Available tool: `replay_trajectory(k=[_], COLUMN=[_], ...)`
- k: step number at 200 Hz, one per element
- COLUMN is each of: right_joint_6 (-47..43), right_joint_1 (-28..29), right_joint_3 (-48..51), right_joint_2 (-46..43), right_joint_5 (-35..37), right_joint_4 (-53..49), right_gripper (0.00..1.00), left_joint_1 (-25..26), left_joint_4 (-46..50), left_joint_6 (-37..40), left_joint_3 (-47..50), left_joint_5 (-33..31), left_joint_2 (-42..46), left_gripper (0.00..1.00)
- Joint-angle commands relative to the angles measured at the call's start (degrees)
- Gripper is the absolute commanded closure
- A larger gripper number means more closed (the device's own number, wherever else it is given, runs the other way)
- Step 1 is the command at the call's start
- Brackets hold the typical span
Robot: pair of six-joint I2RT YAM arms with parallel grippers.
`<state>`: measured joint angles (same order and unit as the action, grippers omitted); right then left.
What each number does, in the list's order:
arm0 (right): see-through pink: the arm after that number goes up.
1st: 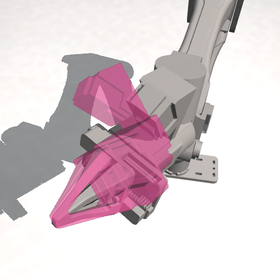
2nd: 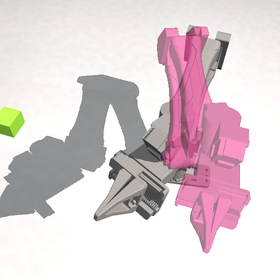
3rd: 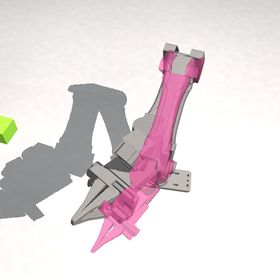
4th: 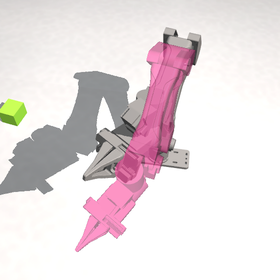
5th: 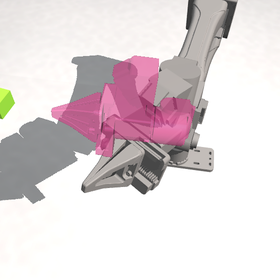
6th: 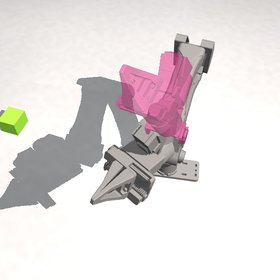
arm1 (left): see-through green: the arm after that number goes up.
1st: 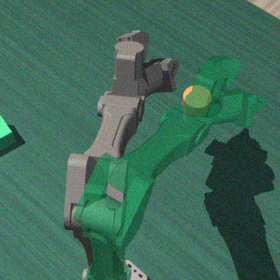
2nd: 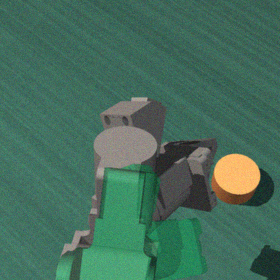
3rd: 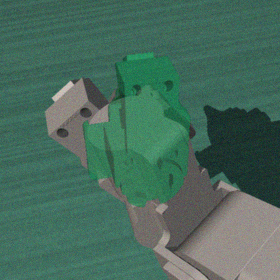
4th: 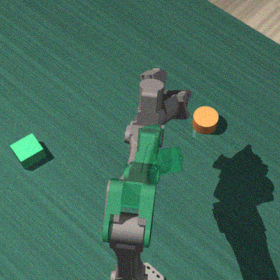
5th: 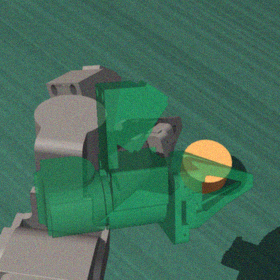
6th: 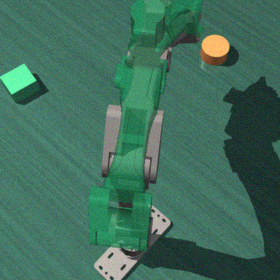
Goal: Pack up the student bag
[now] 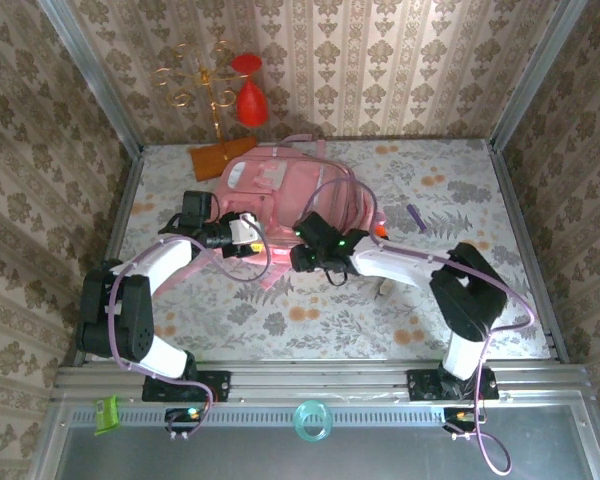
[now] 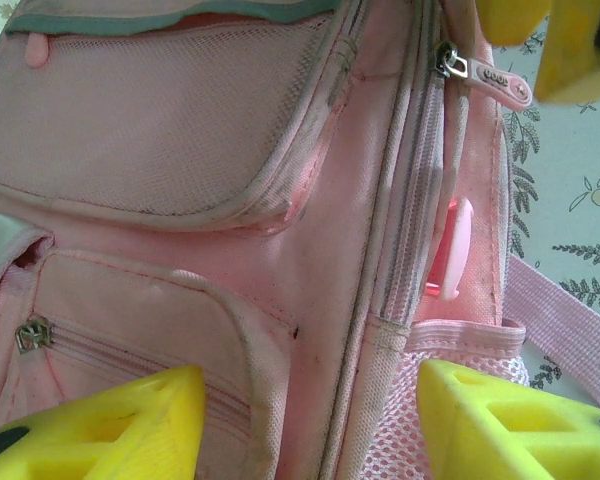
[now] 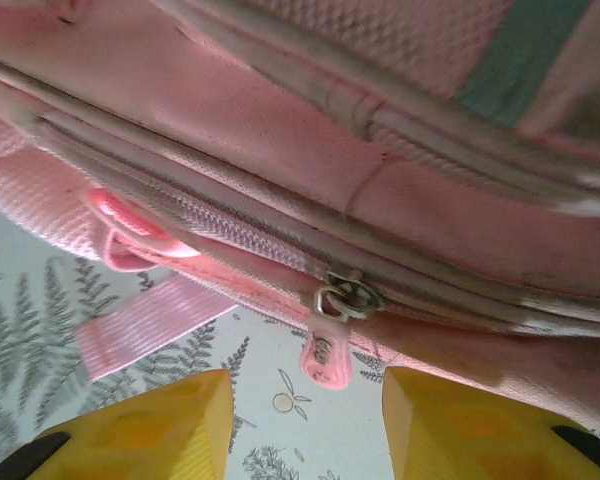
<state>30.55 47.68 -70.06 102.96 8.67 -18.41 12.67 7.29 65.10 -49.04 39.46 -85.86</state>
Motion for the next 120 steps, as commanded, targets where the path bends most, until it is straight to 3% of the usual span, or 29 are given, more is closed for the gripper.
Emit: replay_trajectory(k=[1,76,120], right_joint_6=[1.7,2.1,2.6], right_joint_1=[2.5,4.9,5.7], right_joint_3=[-4.8,-14.2,-17.1], right_joint_2=[3.0,11.5,14.5], right_joint_5=[12.2,26.8,29.2], right_joint_4=[-6.9,-18.8,-20.5], right_gripper=[0.57,0.60,0.58], left_joint_1=[-0.4,-0.4,-0.5], left_joint_4=[-0.1,-0.5,-0.6], left_joint_6=[-1.1,-0.8,-0.5], left_joint_3=[-0.6,0.1,0.3], left_joint_5=[1.4,1.7,1.8], left_joint_2=[0.1,1.2,1.5], left_gripper=[0.42,0.43,0.44])
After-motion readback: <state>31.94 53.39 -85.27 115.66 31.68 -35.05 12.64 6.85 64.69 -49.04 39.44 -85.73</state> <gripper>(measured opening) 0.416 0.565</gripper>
